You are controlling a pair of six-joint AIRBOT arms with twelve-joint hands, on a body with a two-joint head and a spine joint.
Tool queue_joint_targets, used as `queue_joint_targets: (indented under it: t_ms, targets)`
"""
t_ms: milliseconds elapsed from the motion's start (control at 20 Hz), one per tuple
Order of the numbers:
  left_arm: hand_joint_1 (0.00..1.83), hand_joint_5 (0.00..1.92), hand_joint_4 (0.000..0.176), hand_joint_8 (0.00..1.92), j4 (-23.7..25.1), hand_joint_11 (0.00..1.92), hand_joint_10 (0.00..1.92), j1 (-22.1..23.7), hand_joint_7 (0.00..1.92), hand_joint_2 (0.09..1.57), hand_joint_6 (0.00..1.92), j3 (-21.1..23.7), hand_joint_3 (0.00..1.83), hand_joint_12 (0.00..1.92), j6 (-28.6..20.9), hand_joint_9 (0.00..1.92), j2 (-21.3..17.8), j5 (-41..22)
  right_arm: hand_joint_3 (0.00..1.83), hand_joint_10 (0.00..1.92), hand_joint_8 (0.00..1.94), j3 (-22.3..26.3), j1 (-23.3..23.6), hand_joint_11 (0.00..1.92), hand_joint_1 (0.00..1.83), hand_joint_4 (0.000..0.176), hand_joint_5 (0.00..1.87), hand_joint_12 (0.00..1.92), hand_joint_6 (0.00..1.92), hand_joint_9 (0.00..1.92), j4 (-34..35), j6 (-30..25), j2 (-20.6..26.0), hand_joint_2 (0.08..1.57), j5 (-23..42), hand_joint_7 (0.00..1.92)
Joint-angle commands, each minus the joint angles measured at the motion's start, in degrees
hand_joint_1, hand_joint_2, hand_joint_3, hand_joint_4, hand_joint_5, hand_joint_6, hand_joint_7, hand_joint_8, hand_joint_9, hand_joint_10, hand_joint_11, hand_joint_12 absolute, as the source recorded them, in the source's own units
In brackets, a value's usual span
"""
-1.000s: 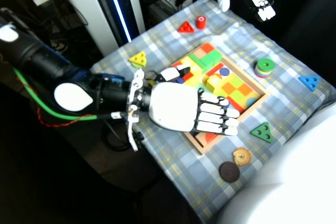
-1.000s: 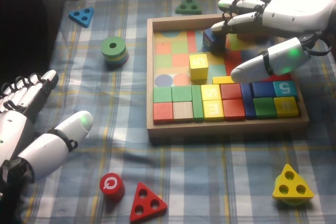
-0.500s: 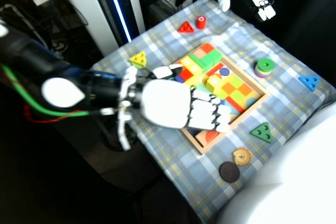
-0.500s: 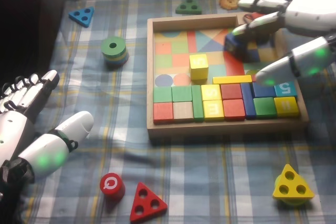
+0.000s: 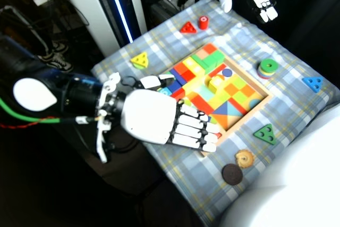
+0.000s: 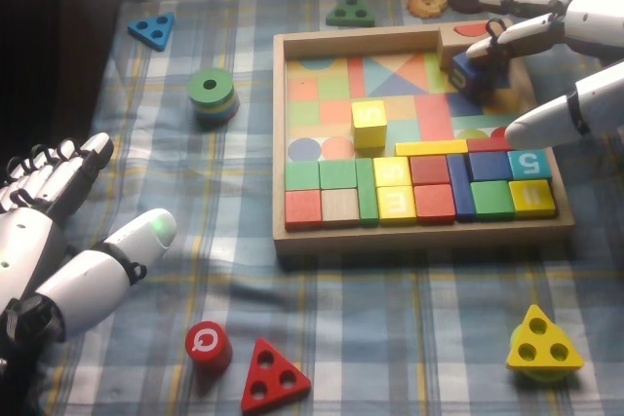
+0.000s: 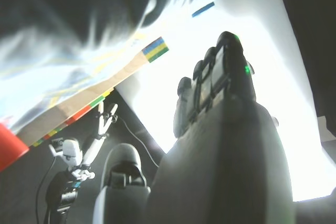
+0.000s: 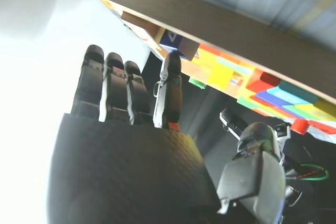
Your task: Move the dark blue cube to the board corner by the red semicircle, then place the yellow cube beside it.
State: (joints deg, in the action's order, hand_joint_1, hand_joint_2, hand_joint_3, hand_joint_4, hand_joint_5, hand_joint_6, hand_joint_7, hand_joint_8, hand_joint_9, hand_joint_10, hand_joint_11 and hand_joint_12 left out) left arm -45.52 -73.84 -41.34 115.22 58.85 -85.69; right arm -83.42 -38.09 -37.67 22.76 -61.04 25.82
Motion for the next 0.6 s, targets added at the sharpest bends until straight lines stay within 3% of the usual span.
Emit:
queue_joint_targets:
  t_ms: [0,50,100,200,250,300,550]
  targets:
    - [0.0,0.13,0.065,0.01,2.6,0.0,0.0,0.3,0.07,1.12,0.0,-0.1,0.0,0.0,-0.3,0.0,0.2,-6.4,0.0,0.0,0.0,0.0,0.5,0.0,0.0,0.152,0.39,0.0,0.0,0.0,1.7,0.6,0.3,0.81,3.4,0.0]
    - [0.0,0.13,0.059,0.01,2.6,0.0,0.0,0.3,0.07,1.13,0.01,-0.1,0.0,0.0,-0.3,0.01,0.2,-6.4,0.0,0.0,0.0,-0.1,0.5,0.0,0.0,0.166,0.39,0.0,0.01,0.0,1.8,1.0,0.4,0.81,2.9,0.0]
    - [0.0,0.13,0.052,0.0,2.6,0.0,0.0,0.3,0.06,1.13,0.01,-0.1,0.0,0.0,-0.3,0.0,0.2,-6.4,0.0,0.0,0.0,-0.2,0.5,0.0,0.0,0.156,0.4,0.0,0.01,0.0,1.8,1.2,0.4,0.81,2.5,0.0]
    - [0.0,0.13,0.051,0.0,2.6,0.0,0.0,0.3,0.06,1.13,0.0,-0.1,0.0,0.0,-0.3,0.0,0.2,-6.5,0.0,0.0,0.0,-0.5,0.5,0.0,0.0,0.154,0.4,0.0,0.01,0.0,2.2,1.3,0.4,0.82,2.2,0.0]
    - [0.0,0.14,0.041,0.01,2.6,0.0,0.0,0.3,0.07,1.14,0.01,-0.1,0.01,0.0,-0.3,0.01,0.2,-6.5,0.0,0.0,0.0,-0.6,0.5,0.0,0.0,0.172,0.4,0.0,0.01,0.0,2.4,1.3,0.4,0.8,2.2,0.0]
    - [0.0,0.14,0.041,0.01,2.5,0.0,0.0,0.3,0.08,1.14,0.01,-0.1,0.01,0.0,-0.3,0.01,0.2,-6.5,0.0,0.0,0.0,-0.8,0.5,0.0,0.0,0.175,0.4,0.0,0.01,0.0,2.8,1.3,0.4,0.79,2.1,0.0]
    - [0.0,0.15,0.028,0.0,2.2,0.0,0.0,0.2,0.07,1.15,0.01,0.0,0.01,0.0,-0.3,0.0,0.2,-6.5,0.0,0.0,0.0,-0.9,0.5,0.0,0.0,0.172,0.4,0.0,0.0,0.0,3.5,2.2,0.8,0.8,1.1,0.0]
